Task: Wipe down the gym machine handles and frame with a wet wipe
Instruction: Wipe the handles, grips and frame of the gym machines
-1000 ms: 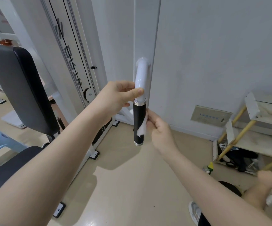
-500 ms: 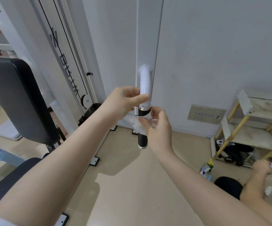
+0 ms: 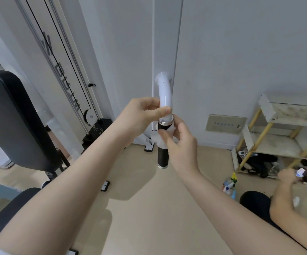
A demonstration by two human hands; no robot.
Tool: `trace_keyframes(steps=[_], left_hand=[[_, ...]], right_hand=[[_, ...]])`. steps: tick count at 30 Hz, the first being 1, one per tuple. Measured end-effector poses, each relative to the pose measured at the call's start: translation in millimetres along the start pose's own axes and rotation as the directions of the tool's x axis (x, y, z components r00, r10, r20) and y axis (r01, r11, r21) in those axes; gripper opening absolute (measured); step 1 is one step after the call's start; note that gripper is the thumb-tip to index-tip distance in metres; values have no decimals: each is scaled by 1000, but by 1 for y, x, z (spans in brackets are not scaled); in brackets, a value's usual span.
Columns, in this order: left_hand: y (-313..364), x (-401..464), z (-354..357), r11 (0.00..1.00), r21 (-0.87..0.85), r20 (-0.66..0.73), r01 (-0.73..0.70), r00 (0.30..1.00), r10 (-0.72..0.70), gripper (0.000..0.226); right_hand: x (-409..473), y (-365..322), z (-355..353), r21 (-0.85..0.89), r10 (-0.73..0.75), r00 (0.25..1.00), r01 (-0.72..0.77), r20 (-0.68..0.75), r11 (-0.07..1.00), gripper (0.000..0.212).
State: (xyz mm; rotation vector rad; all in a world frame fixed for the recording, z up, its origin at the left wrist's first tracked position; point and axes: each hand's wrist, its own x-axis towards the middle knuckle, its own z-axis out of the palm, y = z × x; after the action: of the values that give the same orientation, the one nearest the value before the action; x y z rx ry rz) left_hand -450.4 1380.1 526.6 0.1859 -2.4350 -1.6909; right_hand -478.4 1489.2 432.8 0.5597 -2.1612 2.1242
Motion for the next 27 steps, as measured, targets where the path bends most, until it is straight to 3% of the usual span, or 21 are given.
trace_keyframes(steps=[6,11,15,18,22,24,27], left_hand=[[-10,1,3,997,65,-59,-48,997,51,4],[-6,1,0,996,73,-74,-42,996,48,14],[-6,0,3,989,145,-255,11,966,27,57],[10,1,7,962,270,-360,-32,924,132,91],[48,25,4,941,320,-463,-107,849,254,107],[60,38,5,868,485,-451,-108,820,354,119],[57,46,15,638,770,-397,12,792,464,127]], right_hand=[[-16,38,-4,-4,175,967,-177,186,984,31],[14,-2,-14,125,-38,988,19,151,992,34],[24,-4,-21,114,-144,955,118,258,986,39],[33,-2,-24,160,-143,922,90,360,983,40],[50,-9,-22,100,-130,852,91,508,991,34],[59,-16,-24,64,-147,793,136,591,989,30],[72,-20,-27,97,-164,698,135,697,986,22]])
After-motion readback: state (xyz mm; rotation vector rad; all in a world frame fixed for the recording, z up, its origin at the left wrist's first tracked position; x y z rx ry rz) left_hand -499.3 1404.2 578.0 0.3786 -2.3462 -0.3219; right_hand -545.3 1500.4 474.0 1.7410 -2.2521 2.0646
